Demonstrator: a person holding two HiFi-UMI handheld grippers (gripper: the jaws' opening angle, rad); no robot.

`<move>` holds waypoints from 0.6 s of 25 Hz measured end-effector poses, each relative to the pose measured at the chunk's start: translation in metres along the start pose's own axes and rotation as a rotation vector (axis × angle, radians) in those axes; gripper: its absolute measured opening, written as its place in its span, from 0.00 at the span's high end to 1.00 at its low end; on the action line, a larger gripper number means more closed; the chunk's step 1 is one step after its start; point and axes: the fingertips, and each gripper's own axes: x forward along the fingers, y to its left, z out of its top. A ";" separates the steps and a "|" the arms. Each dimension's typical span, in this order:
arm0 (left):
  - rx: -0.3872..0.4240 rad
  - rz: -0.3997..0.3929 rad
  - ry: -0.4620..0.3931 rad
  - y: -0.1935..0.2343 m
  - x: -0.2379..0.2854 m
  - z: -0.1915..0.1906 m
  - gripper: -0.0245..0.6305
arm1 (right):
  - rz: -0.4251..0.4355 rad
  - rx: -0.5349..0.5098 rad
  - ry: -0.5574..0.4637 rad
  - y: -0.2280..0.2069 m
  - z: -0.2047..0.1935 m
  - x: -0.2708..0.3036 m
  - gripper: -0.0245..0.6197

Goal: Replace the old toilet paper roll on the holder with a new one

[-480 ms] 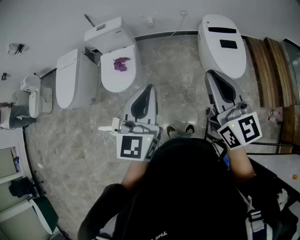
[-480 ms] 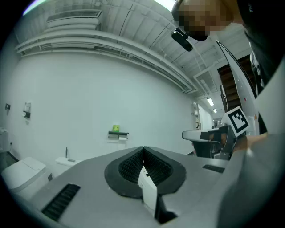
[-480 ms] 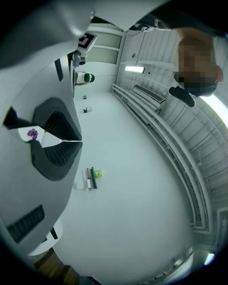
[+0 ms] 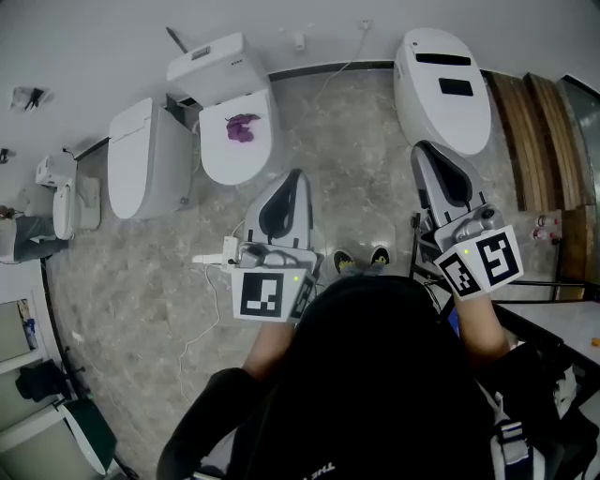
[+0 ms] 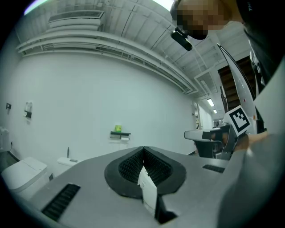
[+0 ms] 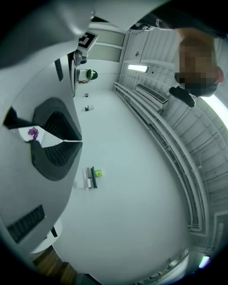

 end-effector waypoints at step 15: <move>0.006 -0.042 -0.018 0.030 0.009 -0.002 0.93 | -0.030 -0.004 -0.035 0.011 0.001 0.017 0.93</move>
